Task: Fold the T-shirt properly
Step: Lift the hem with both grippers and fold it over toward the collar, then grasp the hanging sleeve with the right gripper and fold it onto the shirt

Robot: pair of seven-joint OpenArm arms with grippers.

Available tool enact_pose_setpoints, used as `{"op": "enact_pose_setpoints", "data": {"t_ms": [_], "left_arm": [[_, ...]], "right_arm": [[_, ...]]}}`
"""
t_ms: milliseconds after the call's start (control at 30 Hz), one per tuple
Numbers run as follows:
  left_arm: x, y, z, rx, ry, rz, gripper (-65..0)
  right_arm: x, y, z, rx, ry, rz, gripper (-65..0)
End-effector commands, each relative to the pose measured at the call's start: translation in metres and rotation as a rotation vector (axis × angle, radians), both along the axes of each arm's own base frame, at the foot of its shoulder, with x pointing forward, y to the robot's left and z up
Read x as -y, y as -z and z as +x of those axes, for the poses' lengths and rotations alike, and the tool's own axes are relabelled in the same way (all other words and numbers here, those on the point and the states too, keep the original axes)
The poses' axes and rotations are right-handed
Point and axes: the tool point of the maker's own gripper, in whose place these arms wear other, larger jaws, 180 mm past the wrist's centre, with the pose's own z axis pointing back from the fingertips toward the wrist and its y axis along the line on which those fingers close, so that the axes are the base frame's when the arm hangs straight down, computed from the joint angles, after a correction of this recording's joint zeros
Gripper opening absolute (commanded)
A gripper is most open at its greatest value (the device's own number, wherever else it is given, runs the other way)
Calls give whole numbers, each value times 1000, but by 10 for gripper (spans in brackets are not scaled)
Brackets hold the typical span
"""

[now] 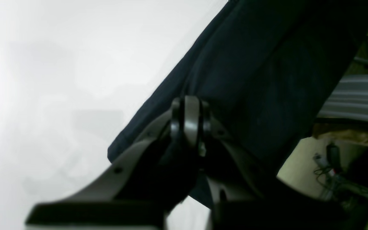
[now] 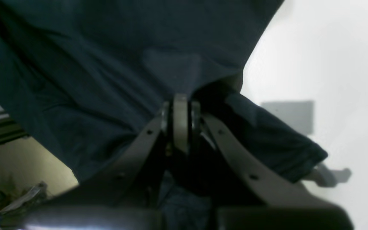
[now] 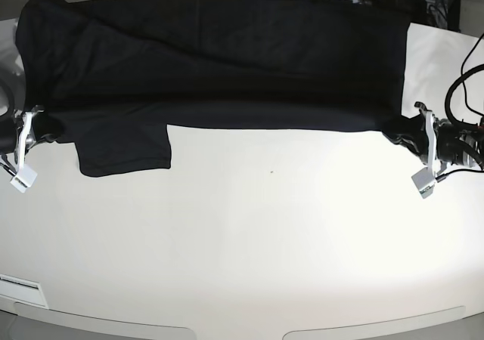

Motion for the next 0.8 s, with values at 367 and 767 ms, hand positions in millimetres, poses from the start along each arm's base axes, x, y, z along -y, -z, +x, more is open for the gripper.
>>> {"op": "enact_pose_setpoints", "data": {"t_ms": [367,767], "left_arm": [[8,20,-48,-97,79,14,-650],[6,31,-65,-152,78,19,-318]], "right_arm": [[42,20,-14,-23,19,-221,-650],[-4,-41,22,115,-33,24,-247]]}}
